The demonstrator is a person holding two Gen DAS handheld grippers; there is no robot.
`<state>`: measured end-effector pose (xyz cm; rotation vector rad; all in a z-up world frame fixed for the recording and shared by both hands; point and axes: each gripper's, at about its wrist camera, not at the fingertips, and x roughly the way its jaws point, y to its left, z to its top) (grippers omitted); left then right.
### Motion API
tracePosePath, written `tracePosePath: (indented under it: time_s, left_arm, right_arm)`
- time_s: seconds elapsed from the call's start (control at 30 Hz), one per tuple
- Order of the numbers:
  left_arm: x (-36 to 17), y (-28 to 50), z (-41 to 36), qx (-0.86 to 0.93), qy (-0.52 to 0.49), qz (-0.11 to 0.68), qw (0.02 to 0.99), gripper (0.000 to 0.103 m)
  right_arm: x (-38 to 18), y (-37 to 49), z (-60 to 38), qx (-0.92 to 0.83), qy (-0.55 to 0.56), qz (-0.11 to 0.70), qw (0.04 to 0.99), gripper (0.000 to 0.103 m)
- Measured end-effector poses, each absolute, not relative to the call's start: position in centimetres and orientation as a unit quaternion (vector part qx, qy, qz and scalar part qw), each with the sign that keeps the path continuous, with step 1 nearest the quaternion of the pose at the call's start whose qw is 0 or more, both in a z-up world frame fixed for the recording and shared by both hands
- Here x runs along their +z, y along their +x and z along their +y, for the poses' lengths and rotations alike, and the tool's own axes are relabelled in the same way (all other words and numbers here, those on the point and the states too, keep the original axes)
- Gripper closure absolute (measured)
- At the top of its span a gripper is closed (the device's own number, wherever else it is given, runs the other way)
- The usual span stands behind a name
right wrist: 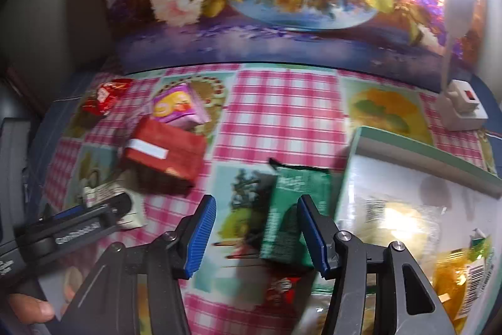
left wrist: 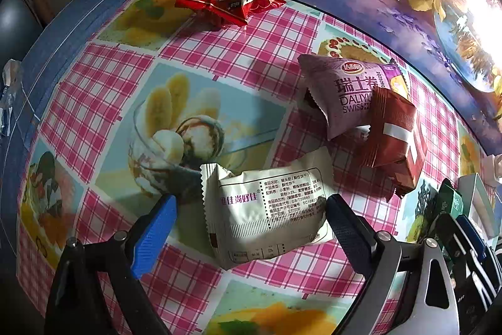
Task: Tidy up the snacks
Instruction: 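Grasp the green biscuit pack with the right gripper while the left grasps the white pastry pack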
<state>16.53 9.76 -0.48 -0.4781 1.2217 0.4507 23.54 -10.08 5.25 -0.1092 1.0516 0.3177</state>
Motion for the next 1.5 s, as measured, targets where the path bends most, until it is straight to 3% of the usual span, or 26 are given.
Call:
tracePosePath:
  time_s: [0.27, 0.9, 1.23, 1.4, 1.5]
  left_arm:
    - [-0.5, 16.2, 10.5, 0.208, -0.223, 0.563, 0.768, 0.008]
    - [-0.5, 16.6, 10.0, 0.201, -0.217, 0.566, 0.77, 0.008]
    - [-0.5, 16.7, 9.7, 0.192, -0.209, 0.568, 0.772, 0.008]
    - [-0.4, 16.5, 9.5, 0.192, -0.201, 0.57, 0.773, 0.013]
    - [-0.1, 16.4, 9.5, 0.191, -0.198, 0.568, 0.776, 0.024]
  right_arm:
    - [6.6, 23.1, -9.5, 0.136, -0.087, 0.464, 0.871, 0.048]
    - [4.4, 26.9, -10.2, 0.081, -0.11, 0.505, 0.852, 0.049]
    - [3.8, 25.3, -10.3, 0.112, -0.046, 0.543, 0.831, 0.049]
    - [3.0, 23.8, -9.1, 0.104, -0.085, 0.543, 0.829, 0.053]
    - [2.6, 23.6, -8.9, 0.091, -0.103, 0.538, 0.832, 0.057]
